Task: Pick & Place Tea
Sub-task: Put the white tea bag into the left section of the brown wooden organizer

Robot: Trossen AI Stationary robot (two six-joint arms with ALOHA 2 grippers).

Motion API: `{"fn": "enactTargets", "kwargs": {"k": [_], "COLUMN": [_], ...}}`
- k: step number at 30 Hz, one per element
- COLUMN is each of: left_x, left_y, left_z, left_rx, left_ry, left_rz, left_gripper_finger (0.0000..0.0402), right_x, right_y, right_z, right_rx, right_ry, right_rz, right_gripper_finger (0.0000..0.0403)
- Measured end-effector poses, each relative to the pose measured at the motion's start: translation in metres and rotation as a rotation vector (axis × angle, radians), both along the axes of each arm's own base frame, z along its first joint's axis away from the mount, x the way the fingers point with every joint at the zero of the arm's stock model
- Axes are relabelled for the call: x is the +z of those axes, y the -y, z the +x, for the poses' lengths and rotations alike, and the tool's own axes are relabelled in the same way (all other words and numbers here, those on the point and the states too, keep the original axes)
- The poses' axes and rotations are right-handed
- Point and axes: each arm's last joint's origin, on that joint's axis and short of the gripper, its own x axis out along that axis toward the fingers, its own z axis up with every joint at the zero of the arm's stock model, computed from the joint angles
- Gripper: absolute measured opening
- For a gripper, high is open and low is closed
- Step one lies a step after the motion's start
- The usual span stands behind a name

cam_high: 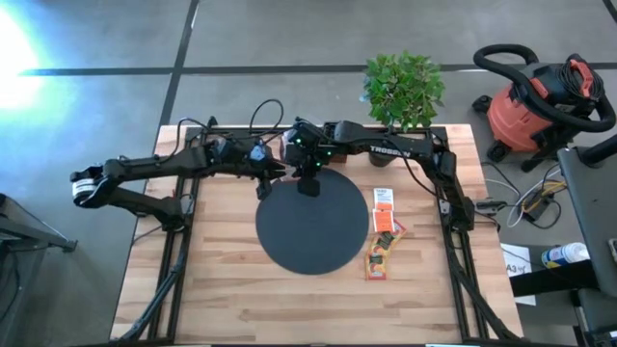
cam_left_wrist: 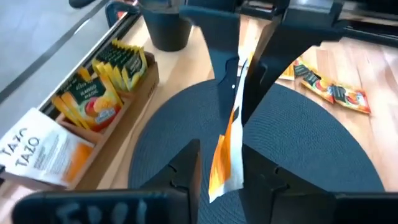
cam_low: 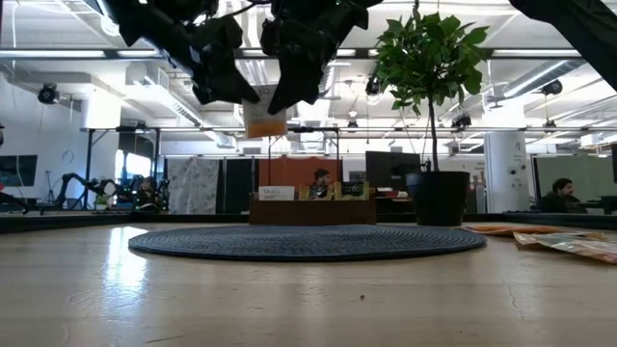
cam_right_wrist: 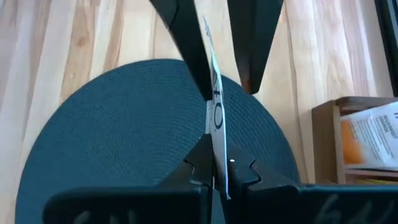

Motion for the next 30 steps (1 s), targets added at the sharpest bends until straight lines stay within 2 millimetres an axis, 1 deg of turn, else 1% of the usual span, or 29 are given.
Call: {"fn": "enactTargets", "kwargs": {"k": [5,9,14,17,20,24,27,30], "left_x": [0.009,0.008,0.005,0.005,0.003,0.003,0.004,0.001], "left_y": [0.0,0.0,0.001,0.0,-0.002,-0.007,-0.014,-0.026], "left_z": [0.002,0.001,0.0,0.0,-0.001,-0.003,-0.006,-0.007], "left_rx": [-0.026,-0.046,-0.047,-0.03,0.001,0.03,0.046,0.061], "left_ry": [0.027,0.023,-0.013,-0.021,-0.044,-0.057,-0.069,-0.09], "left_rz": [0.012,0.006,-0.006,0.012,0.054,0.092,0.141,0.187], "left_gripper_finger": [0.0049,0.0009,0.0001,0.0001,0.0001,0.0,0.0,0.0], "right_x": [-0.001,-0.001,-0.001,-0.001,0.0,0.002,0.005,0.013], "right_y": [-0.001,0.0,0.0,0.0,0.0,-0.002,-0.003,-0.005], "right_z": [-0.001,-0.001,-0.001,-0.001,-0.001,-0.002,-0.004,-0.011], "right_rx": [-0.009,-0.035,-0.045,-0.049,-0.049,-0.057,-0.078,-0.121], "right_ry": [-0.014,-0.017,-0.02,-0.022,-0.02,-0.017,-0.021,-0.046], "right_rz": [0.007,-0.012,-0.027,-0.025,-0.026,-0.021,-0.012,-0.082], "right_gripper_finger": [0.0008,0.0008,0.0009,0.0018,0.0042,0.0092,0.0132,0.0165]}}
